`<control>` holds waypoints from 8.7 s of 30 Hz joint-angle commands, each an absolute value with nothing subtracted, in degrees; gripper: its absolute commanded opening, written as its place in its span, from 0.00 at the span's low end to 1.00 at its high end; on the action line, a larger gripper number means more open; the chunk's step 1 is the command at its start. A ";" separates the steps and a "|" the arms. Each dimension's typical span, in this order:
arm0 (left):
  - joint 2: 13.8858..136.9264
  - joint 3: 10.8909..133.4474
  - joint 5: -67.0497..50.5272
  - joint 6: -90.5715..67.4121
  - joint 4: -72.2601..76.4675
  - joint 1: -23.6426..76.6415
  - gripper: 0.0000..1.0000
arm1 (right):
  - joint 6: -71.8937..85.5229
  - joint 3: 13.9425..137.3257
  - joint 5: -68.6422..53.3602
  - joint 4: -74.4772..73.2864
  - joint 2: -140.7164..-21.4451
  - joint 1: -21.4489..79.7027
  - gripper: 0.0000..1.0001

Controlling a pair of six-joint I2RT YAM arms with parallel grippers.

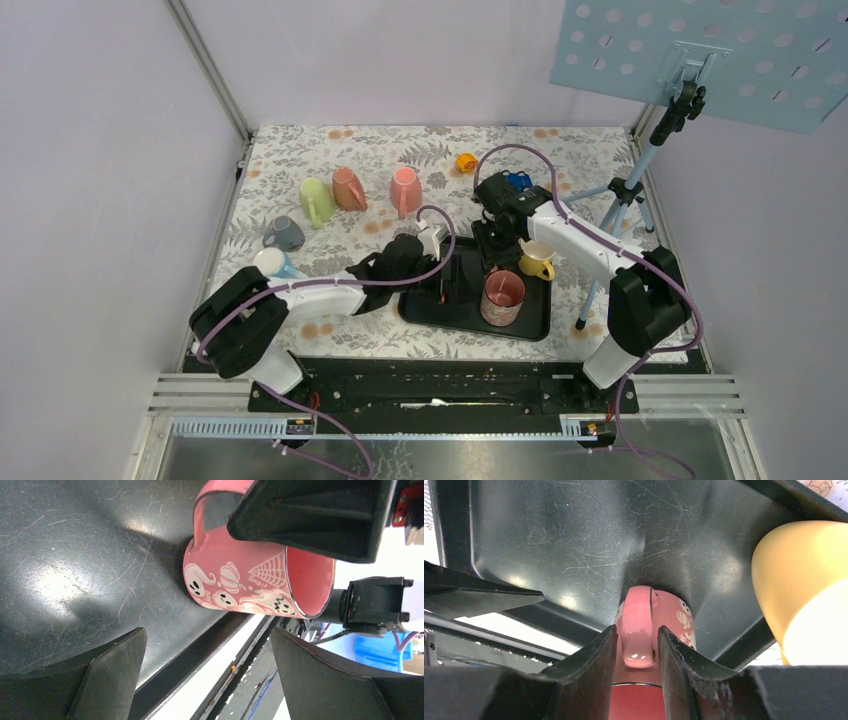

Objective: Turn the mug right side up
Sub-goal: Place the cup on the tray, then turn over the cup at the center of the board.

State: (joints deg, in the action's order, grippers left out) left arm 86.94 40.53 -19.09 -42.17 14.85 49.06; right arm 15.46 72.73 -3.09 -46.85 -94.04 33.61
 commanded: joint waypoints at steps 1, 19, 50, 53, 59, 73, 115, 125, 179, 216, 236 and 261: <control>83.91 38.99 -21.05 -37.90 22.59 49.37 0.99 | 16.08 75.09 -3.21 -46.24 -93.50 34.34 0.44; 87.49 40.90 -11.70 -22.03 22.03 56.03 0.97 | 19.37 79.22 2.55 -45.27 -83.68 34.44 0.89; 100.46 37.22 -15.35 1.18 54.62 61.51 0.81 | 26.25 74.27 10.77 -42.10 -67.45 34.44 1.00; 101.76 38.19 -14.81 1.23 55.83 62.23 0.80 | 26.45 73.89 11.08 -42.20 -66.57 34.54 1.00; 104.79 41.05 -14.67 0.35 56.89 63.72 0.79 | 26.63 74.24 11.80 -43.05 -65.77 34.47 1.00; 111.92 47.88 2.81 -5.38 57.60 67.97 0.81 | 26.98 73.91 10.68 -44.09 -64.96 34.53 1.00; 82.00 44.06 24.47 -24.34 19.81 65.77 0.99 | 27.44 70.40 8.97 -40.28 -62.26 34.52 1.00; 73.51 49.57 28.98 -30.19 -2.08 56.25 0.99 | 27.35 70.02 8.82 -38.34 -62.09 34.49 1.00; 125.28 107.28 9.59 -12.26 -37.85 27.40 0.50 | 28.49 66.89 6.98 -38.40 -61.03 34.50 1.00; 102.68 94.97 -0.85 -19.75 -24.55 27.07 0.00 | 33.75 62.36 -1.50 -25.87 -58.88 34.52 1.00; 86.13 87.92 -29.32 -35.76 -12.75 27.07 0.00 | 45.73 51.96 -19.74 12.01 -61.93 32.18 1.00; 82.18 82.56 -41.47 -52.05 6.53 27.04 0.00 | 66.03 50.06 -31.18 44.41 -73.54 26.58 0.79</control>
State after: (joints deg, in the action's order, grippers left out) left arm 86.35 82.67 -37.56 -47.83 -8.19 27.38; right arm 61.87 50.15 -29.69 35.48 -72.49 26.94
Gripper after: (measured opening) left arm 0.180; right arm 0.840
